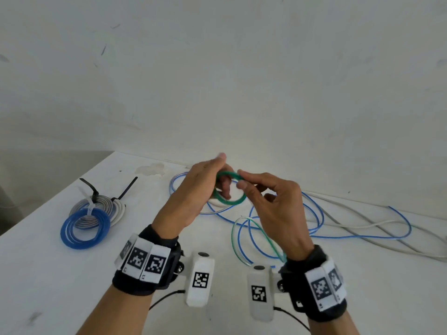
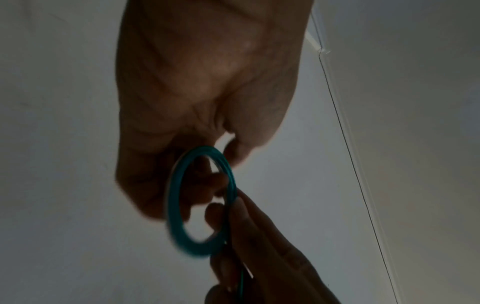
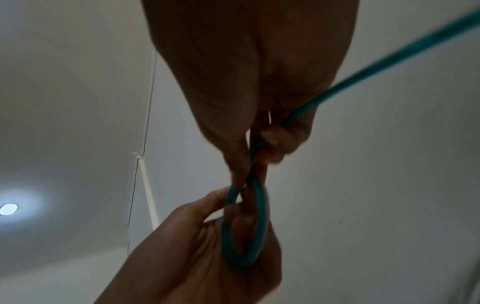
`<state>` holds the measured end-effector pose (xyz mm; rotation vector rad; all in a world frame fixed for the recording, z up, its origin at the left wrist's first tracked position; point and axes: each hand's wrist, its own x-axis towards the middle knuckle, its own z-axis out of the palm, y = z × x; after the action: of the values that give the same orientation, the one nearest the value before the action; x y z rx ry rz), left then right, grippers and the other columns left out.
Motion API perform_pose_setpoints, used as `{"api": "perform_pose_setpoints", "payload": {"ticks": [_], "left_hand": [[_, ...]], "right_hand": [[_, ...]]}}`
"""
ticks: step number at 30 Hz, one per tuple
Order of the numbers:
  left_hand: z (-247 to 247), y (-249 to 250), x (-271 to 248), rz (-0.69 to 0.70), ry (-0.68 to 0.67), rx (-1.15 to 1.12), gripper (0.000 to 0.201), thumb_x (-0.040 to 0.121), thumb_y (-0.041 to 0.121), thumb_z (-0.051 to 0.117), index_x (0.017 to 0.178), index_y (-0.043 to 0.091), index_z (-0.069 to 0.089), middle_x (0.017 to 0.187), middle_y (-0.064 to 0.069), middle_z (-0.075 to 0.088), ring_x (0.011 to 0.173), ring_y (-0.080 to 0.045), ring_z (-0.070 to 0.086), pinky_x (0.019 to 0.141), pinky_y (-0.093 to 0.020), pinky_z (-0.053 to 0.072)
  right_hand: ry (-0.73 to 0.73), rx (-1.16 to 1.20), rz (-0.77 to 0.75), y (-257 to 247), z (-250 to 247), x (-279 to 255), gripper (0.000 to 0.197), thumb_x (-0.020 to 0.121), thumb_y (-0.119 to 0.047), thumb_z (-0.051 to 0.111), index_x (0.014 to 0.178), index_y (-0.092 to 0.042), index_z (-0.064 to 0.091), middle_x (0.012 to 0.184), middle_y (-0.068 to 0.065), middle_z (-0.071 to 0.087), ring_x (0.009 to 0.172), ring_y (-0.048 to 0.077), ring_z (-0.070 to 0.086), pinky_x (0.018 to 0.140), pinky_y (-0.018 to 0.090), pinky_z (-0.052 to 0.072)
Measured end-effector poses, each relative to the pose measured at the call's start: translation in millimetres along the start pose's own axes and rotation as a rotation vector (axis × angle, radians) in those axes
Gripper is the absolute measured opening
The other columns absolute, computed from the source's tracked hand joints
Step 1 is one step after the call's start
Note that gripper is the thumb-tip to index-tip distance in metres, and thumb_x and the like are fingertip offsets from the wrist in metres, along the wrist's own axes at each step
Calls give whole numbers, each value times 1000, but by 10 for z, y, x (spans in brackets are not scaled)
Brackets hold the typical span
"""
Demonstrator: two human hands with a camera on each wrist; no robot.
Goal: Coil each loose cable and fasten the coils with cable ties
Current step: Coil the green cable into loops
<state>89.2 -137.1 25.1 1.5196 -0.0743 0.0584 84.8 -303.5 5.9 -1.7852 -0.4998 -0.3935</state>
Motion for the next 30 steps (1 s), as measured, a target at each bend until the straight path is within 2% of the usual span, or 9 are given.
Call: {"api": "perform_pose_setpoints", "payload": {"ticks": [3,7,12,14,17,20,22,25,30], "left_hand": [[-23,-1,-63,-63,-153,227,49,108,38,41,76,8,64,59,-2,50,59,-18,54,64,-26,50],[-27,-9,-86,-83,-165,449,61,106,50,34,60,17,54,54,2,51,53,-11,54,71,-26,45],[5,-16,-71,-115,-137,231,56,105,48,42,60,15,48,54,3,47,53,-14,47,72,-25,47],[42,-37,-69,-111,-135,156,53,103,49,45,63,15,48,55,5,44,52,-13,45,74,-27,49],[75,-53,-59,-93,-111,72,52,103,46,47,60,17,46,59,4,34,51,-13,37,77,-33,48],[64,-43,-40,-83,-53,-8,50,106,41,45,62,17,43,59,3,27,52,-14,28,68,-30,46],[31,-29,-24,-67,-5,-61,49,107,37,43,62,17,40,62,0,22,52,-14,24,61,-27,43],[20,2,-21,-37,46,-146,48,108,32,41,63,17,36,72,-9,14,50,-13,22,54,-24,38],[26,68,-32,-45,99,-316,44,109,29,38,66,17,36,62,-1,21,46,-11,20,59,-26,37]], "right_hand": [[-173,-119,-50,-1,-93,-3,20,90,-14,76,102,-30,80,79,-18,72,65,7,53,59,12,35],[-176,-249,-134,-22,-68,-20,18,90,-16,76,101,-29,81,80,-20,70,71,14,57,62,10,37],[-138,-266,-131,-53,-98,-7,19,91,-20,75,105,-32,75,80,-19,73,73,8,61,61,11,39],[-95,-219,-78,-38,-117,11,13,90,-19,77,98,-23,69,79,-18,73,73,4,64,59,11,38],[-34,-157,-49,-18,-89,11,11,90,-18,77,87,-21,67,80,-17,72,76,11,65,56,14,40],[-48,-23,7,-23,-30,3,7,92,-17,75,92,-24,72,83,-15,74,71,12,66,58,27,49],[-48,51,36,-29,32,-8,13,94,-17,73,101,-27,72,86,-9,76,65,12,66,57,25,48],[69,165,66,-48,160,-35,7,93,-16,73,97,-17,67,85,-1,77,57,16,64,56,24,49],[140,313,116,-46,316,-86,7,92,-12,75,95,-12,69,83,7,75,57,17,62,47,26,45]]}}
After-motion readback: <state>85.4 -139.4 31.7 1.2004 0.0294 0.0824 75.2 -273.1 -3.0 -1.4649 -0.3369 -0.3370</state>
